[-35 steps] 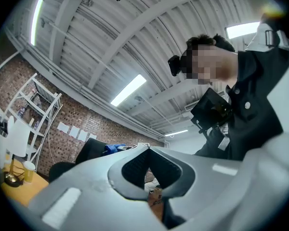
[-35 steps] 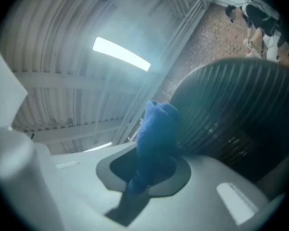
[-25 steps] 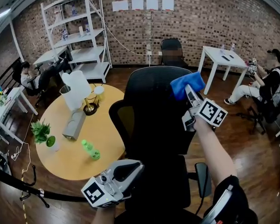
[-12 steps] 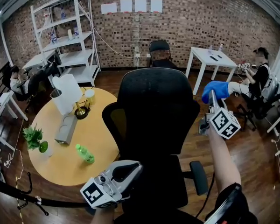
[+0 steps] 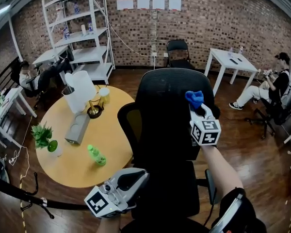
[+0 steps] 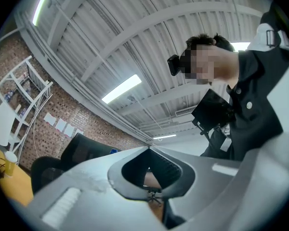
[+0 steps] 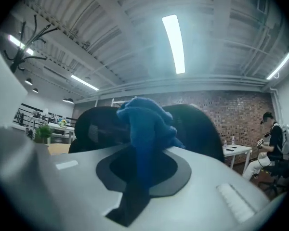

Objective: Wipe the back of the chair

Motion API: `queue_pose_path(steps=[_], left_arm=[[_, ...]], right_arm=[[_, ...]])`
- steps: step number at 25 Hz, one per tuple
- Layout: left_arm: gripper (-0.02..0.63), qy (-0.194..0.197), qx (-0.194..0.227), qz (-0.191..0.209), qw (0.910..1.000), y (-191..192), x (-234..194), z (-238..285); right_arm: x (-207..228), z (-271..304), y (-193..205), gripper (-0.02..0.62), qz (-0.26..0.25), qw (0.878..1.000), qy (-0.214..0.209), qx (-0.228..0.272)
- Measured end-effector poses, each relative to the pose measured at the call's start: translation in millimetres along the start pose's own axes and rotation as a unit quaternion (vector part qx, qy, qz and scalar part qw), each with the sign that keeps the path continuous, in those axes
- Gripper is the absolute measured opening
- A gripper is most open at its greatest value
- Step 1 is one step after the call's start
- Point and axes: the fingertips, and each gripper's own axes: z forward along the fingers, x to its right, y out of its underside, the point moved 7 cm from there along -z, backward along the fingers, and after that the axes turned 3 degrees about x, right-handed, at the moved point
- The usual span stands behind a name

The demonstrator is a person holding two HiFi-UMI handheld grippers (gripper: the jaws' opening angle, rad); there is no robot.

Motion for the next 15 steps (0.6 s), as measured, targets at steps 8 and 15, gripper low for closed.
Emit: queue_pose_path(steps=[8,15], left_arm=[[0.005,-0.026,-0.005,0.032,0.9991,-9,-4,-3],[0.005,-0.051,-0.017,0.048,0.9974,-14,-2,-6]], right_arm=[[-82,42,29,0.054,0.023,0.994,-0.105,-0.03],[-173,70,45,0.054,0.04,0.977,-0.2,-0.057]])
